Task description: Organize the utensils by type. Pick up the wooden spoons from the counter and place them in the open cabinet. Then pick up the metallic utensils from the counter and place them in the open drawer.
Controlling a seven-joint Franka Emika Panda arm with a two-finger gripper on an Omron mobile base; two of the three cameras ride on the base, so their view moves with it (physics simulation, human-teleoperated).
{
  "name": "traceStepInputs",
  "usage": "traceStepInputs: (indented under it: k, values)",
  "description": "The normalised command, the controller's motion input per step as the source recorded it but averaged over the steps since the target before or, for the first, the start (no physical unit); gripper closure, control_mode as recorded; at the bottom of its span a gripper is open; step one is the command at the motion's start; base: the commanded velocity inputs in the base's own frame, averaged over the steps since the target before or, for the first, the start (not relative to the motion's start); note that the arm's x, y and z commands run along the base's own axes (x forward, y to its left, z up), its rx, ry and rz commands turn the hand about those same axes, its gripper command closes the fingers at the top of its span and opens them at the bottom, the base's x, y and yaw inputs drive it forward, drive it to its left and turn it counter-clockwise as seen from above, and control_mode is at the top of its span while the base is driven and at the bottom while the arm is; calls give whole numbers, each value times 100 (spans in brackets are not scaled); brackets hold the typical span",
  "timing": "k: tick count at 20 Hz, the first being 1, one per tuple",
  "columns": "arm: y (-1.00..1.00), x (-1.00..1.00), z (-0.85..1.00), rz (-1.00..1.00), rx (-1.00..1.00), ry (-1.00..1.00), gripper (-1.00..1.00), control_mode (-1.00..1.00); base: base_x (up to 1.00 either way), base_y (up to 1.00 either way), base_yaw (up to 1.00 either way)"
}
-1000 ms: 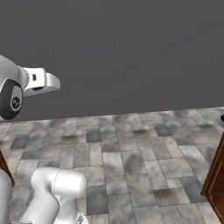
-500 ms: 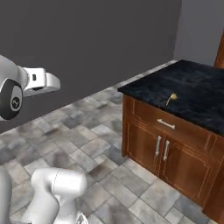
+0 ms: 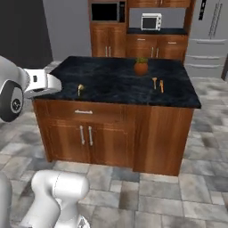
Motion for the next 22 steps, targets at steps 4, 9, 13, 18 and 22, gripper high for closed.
traceStepInputs:
  k: [4, 9, 13, 18, 22]
  values:
    - [0, 0, 0, 0, 0, 0, -100, 100, 24, 0, -93]
    - [0, 0, 0, 0, 0, 0, -100, 100, 65, -3, -44]
    - [0, 0, 0, 0, 0, 0, -100, 100, 83, -14, -3]
    - [0, 0, 0, 0, 0, 0, -100, 100, 84, -29, 18]
    - [0, 0, 0, 0, 0, 0, -100, 100, 76, -39, 30]
